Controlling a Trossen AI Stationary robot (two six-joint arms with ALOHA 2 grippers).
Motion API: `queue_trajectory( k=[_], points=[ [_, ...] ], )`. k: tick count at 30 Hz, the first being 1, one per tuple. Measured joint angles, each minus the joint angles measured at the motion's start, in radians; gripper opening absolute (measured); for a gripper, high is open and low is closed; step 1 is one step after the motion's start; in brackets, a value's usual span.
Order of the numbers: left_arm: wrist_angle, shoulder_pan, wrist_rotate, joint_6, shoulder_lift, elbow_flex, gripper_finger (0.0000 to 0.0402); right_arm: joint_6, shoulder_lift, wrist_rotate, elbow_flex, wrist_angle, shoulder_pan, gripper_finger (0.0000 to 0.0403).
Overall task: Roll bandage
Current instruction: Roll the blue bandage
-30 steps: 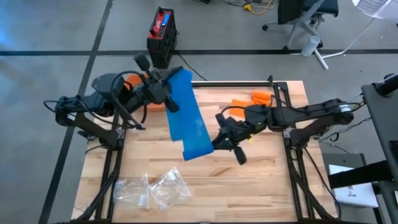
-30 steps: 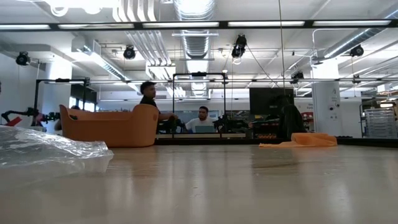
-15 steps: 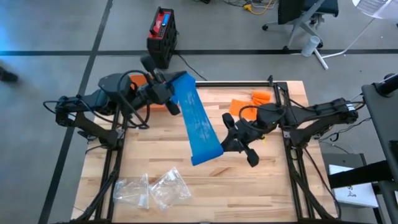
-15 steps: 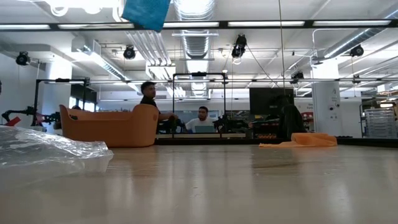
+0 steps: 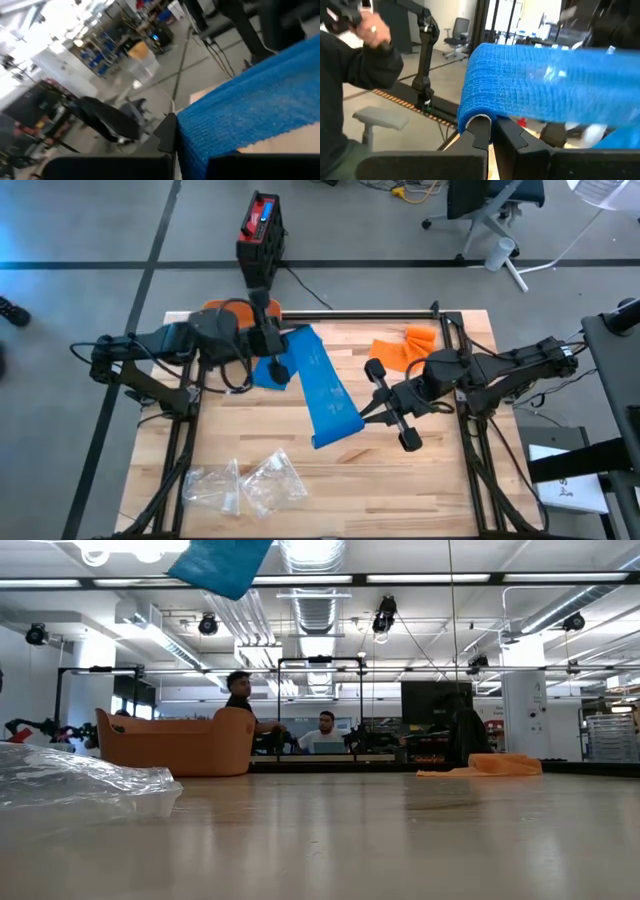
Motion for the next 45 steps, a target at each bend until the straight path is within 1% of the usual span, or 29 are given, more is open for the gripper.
queue_trajectory(
  k=[5, 10, 15, 20, 27, 29, 32, 36, 39, 41, 45],
  points=[
    [-0.006, 0.0, 0.001, -0.098, -0.018, -0.111, 0.0, -0.039, -0.021, 0.015, 0.009, 0.006, 0.003, 0.0003],
    [0.002, -0.025, 0.035, -0.205, -0.028, -0.23, 0.0, -0.068, -0.031, 0.125, 0.016, 0.0, 0.003, 0.0003],
    [0.096, -0.068, 0.06, -0.265, -0.034, -0.327, 0.0, -0.104, -0.035, 0.188, 0.017, 0.004, 0.003, 0.0003],
    [0.134, -0.128, 0.06, -0.328, -0.037, -0.371, 0.0, -0.121, -0.035, 0.264, 0.017, 0.006, 0.003, 0.0003],
    [0.141, -0.227, 0.055, -0.412, -0.076, -0.373, 0.0008, -0.159, -0.035, 0.368, 0.017, 0.007, 0.002, 0.0003],
    [0.14, -0.242, 0.055, -0.458, -0.083, -0.373, 0.0018, -0.172, -0.035, 0.39, 0.017, 0.007, 0.002, 0.0003],
    [0.138, -0.255, 0.052, -0.505, -0.088, -0.385, 0.0037, -0.188, -0.033, 0.395, 0.017, 0.006, 0.001, 0.0003],
    [0.132, -0.264, 0.053, -0.546, -0.082, -0.4, 0.0073, -0.196, -0.032, 0.398, 0.017, 0.006, 0.0, 0.0003],
    [0.129, -0.269, 0.056, -0.553, -0.077, -0.402, 0.0104, -0.209, -0.032, 0.402, 0.017, -0.003, -0.001, 0.0003],
    [0.125, -0.272, 0.056, -0.546, -0.077, -0.398, 0.0124, -0.227, -0.032, 0.426, 0.017, -0.01, -0.001, 0.0003],
    [0.105, -0.287, 0.057, -0.502, -0.095, -0.354, 0.0165, -0.268, -0.032, 0.451, 0.017, -0.079, -0.008, 0.0003]
  ],
)
